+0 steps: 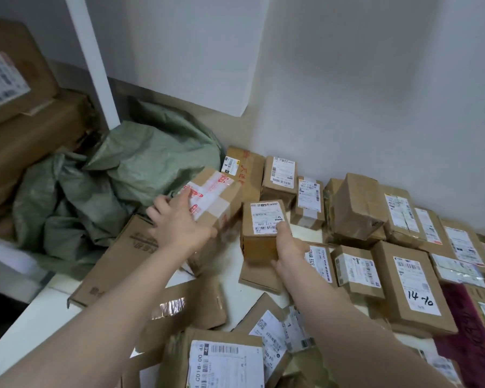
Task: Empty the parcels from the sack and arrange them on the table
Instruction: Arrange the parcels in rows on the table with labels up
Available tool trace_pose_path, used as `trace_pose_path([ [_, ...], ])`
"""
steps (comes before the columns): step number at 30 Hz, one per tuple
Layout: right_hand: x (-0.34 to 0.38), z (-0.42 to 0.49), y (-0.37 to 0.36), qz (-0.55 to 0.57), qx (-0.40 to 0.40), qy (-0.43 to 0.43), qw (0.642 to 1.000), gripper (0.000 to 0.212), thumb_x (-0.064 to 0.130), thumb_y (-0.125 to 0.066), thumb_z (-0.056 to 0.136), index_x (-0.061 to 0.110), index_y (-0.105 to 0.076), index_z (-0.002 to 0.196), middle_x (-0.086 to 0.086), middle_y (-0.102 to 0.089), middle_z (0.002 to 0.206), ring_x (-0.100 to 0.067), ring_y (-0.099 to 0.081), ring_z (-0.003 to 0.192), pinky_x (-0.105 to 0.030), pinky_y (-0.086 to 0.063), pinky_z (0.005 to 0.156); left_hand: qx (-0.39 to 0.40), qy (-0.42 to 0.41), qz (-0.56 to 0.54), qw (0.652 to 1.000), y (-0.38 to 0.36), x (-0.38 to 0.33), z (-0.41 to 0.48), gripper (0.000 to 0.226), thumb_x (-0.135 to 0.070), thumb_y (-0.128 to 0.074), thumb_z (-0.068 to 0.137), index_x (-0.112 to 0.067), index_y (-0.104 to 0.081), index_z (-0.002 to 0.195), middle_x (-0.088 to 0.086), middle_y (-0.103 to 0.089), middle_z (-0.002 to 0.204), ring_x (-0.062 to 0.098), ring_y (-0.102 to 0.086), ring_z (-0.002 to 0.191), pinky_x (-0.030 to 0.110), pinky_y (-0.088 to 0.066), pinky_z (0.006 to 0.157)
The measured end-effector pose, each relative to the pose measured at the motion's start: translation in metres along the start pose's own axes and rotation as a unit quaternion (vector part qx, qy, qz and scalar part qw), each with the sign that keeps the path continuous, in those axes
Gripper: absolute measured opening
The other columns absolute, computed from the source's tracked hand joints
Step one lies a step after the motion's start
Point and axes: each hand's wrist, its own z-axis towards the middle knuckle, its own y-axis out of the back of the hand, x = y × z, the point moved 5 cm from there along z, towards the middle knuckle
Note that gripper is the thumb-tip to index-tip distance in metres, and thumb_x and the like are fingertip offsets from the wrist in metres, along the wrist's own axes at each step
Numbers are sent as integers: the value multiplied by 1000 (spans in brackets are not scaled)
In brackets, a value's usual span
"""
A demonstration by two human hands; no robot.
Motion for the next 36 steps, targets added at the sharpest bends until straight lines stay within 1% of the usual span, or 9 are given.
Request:
trace_pose_path([
  [6,-32,-6,-49,26,118,-46,992,65,34,-67,89,9,-37,140,-11,-46,136,-30,-53,115,-44,-60,80,-111,-61,118,985,15,-1,-13,105,-48,-80,48,-40,-31,141,8,-26,135,31,-25,117,47,-34,94],
  [11,-58,-3,-65,-4,180,-62,982,34,19,-57,96,5,-55,128,-9,-66,105,-19,-65,83,-43,-55,94,-126,-62,130,982,11,10,-20,103,-46,-78,47,-40,-33,140,9,-27,135,33,-28,118,48,-36,95],
  [14,-60,2,-67,-2,175,-40,984,33,15,-59,94,5,-57,125,-13,-69,114,-22,-69,88,-41,-58,89,-128,-70,131,981,9,18,-22,104,-47,-79,48,-38,-31,140,11,-25,136,33,-26,119,51,-36,96],
  [23,-58,10,-66,-79,170,17,982,13,15,-47,101,12,-51,112,-7,-61,110,-27,-66,99,-18,-55,48,-128,-48,179,974,10,5,-36,110,-55,-78,50,-39,-23,143,15,-24,139,35,-30,118,48,-33,93],
  [27,-61,24,-61,-235,84,45,967,39,32,-56,86,12,-62,119,-12,-63,116,-31,-63,98,-34,-57,72,-118,-59,190,973,5,1,-41,114,-55,-81,50,-39,-19,145,13,-22,139,32,-29,119,48,-32,95],
  [29,-55,14,-50,-293,69,37,953,52,29,-59,74,12,-60,123,-14,-59,120,-31,-61,99,-30,-49,67,-116,-64,197,971,0,1,-45,120,-57,-83,51,-37,-14,147,13,-22,138,32,-28,120,48,-32,96],
  [31,-29,-11,-40,-329,44,89,939,48,33,-61,83,13,-55,126,-11,-55,119,-29,-57,103,-30,-47,72,-131,-74,206,967,1,-2,-50,124,-57,-84,51,-35,-11,149,13,-24,138,32,-30,120,50,-32,97],
  [34,3,-42,-46,-124,191,129,965,57,50,-59,92,19,-42,137,-4,-59,120,-26,-61,110,-36,-54,83,-168,-118,243,948,3,-15,-57,123,-50,-86,52,-34,-13,150,14,-24,137,32,-28,120,54,-34,97],
  [36,16,-74,-57,-32,315,81,945,86,71,-69,67,21,-45,133,-4,-66,118,-26,-68,102,-43,-59,78,-210,-180,255,927,2,-27,-66,117,-40,-87,54,-32,-19,149,14,-28,134,33,-31,119,57,-35,97],
])
